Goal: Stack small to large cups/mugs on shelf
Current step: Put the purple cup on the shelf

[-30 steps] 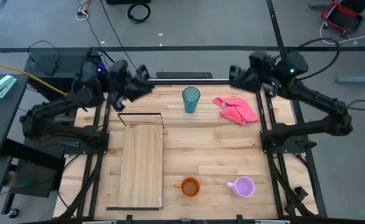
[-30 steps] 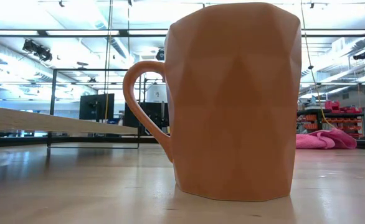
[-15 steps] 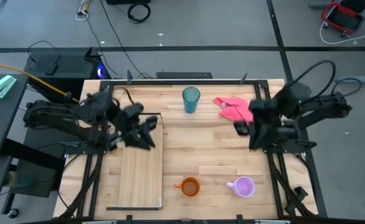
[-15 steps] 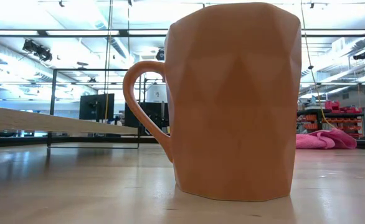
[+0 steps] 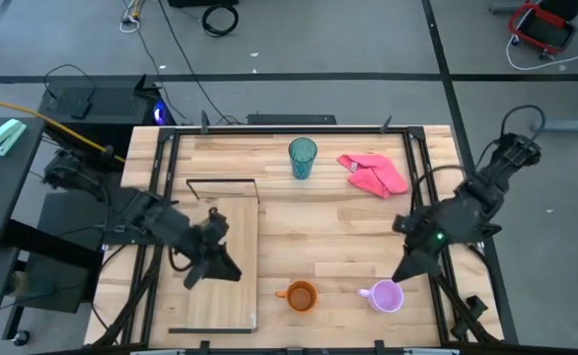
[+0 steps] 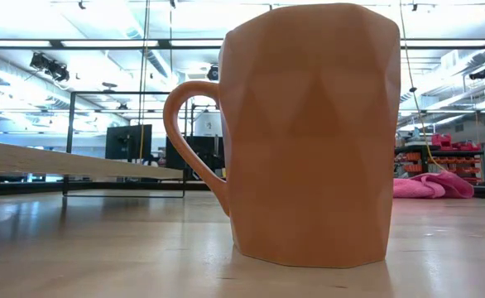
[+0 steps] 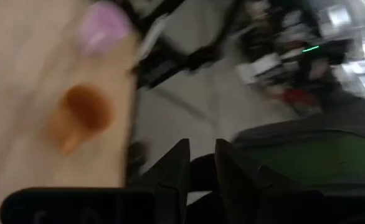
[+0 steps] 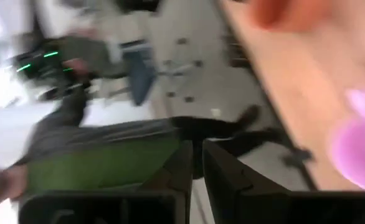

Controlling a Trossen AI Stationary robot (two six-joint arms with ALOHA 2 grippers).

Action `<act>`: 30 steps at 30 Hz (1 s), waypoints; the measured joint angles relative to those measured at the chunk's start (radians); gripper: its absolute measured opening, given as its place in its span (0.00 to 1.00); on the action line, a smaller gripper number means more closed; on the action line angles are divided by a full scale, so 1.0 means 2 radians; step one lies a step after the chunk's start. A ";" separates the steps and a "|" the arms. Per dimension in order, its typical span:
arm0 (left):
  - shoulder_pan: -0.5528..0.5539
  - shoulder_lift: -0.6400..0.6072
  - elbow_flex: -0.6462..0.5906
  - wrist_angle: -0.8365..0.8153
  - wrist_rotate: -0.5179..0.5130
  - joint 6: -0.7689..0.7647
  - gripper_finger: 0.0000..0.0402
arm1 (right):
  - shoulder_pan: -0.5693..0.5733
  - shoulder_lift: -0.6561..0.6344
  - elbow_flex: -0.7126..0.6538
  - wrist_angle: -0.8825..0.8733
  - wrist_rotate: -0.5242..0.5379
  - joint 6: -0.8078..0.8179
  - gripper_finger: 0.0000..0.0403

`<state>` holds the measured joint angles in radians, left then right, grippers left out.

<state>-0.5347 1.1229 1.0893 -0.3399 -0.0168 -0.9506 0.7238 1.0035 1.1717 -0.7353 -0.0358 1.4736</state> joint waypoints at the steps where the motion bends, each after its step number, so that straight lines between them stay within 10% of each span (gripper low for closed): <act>1: -0.008 0.000 0.000 -0.028 -0.018 -0.009 0.21 | 0.010 0.000 0.000 -0.022 0.018 0.017 0.11; 11: -0.041 0.049 0.000 -0.251 -0.125 -0.134 0.21 | 0.064 0.037 0.000 -0.223 0.133 0.183 0.11; 30: -0.039 0.162 0.000 -0.111 -0.126 -0.103 0.21 | 0.086 0.154 0.000 -0.288 0.096 0.109 0.11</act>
<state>-0.6121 1.4474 1.0889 -0.5621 -0.2695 -1.1563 0.8955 1.3117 1.1717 -1.3121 0.1566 1.6910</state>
